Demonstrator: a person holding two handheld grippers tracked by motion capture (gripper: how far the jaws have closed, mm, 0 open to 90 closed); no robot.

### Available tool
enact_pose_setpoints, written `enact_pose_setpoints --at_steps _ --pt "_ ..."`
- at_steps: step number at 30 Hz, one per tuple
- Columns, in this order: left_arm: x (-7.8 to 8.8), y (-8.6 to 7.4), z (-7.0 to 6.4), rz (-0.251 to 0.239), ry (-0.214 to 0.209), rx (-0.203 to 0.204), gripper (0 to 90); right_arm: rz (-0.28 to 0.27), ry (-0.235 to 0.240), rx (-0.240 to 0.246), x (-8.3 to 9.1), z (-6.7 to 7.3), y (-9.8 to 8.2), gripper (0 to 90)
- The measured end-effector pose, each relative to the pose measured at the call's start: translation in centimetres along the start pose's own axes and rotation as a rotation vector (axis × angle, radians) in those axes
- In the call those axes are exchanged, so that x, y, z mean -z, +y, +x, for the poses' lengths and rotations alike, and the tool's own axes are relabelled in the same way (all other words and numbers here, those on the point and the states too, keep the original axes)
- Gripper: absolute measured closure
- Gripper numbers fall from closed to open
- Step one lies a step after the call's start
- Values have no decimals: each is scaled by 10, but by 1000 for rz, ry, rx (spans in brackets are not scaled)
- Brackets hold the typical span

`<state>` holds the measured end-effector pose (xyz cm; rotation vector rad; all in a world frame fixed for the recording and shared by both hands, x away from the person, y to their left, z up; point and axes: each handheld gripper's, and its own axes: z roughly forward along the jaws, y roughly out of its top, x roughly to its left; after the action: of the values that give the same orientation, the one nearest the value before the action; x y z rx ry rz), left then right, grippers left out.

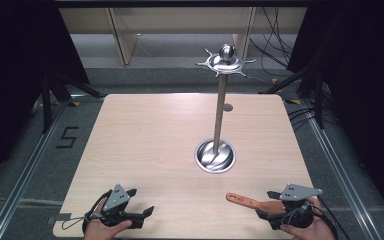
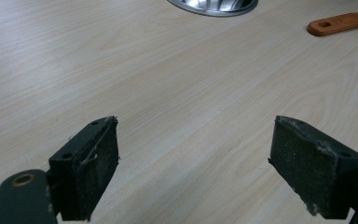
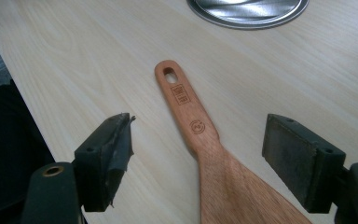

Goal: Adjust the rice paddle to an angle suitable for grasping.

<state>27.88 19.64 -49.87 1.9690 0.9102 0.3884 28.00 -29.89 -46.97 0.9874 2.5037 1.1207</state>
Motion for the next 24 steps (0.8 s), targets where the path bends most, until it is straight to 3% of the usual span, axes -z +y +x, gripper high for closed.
enact_pose_setpoints --at_steps 1,2,4,5,7,8,10,12,14,15,16,20,24 --pt "-1 0 -2 -5 0 31 147 5 2 14 0 -1 1 269" --pt "-1 0 -2 -4 0 32 147 13 1 16 -1 0 3 272" --pt "-1 0 -1 -4 -1 6 147 27 0 44 -1 0 6 292" --pt "-1 0 -1 -1 1 20 147 51 8 68 -3 0 10 296" --pt "0 0 0 8 6 6 147 66 11 59 -3 2 11 298" --pt "0 0 0 8 4 -1 147 72 7 81 -5 1 13 303" --pt "0 0 0 8 5 0 147 70 7 93 -8 3 15 310" --pt "0 0 0 2 4 2 147 118 3 116 -10 4 17 319" --pt "0 0 1 9 5 -2 147 134 1 126 -13 5 18 320" --pt "0 0 1 9 5 -1 147 154 8 113 -14 7 19 323" --pt "0 0 0 7 5 2 147 165 23 146 -15 5 20 324" --pt "0 0 0 9 6 1 147 191 12 175 -21 7 24 328" --pt "0 0 1 11 4 0 147 254 4 166 -26 9 31 349"
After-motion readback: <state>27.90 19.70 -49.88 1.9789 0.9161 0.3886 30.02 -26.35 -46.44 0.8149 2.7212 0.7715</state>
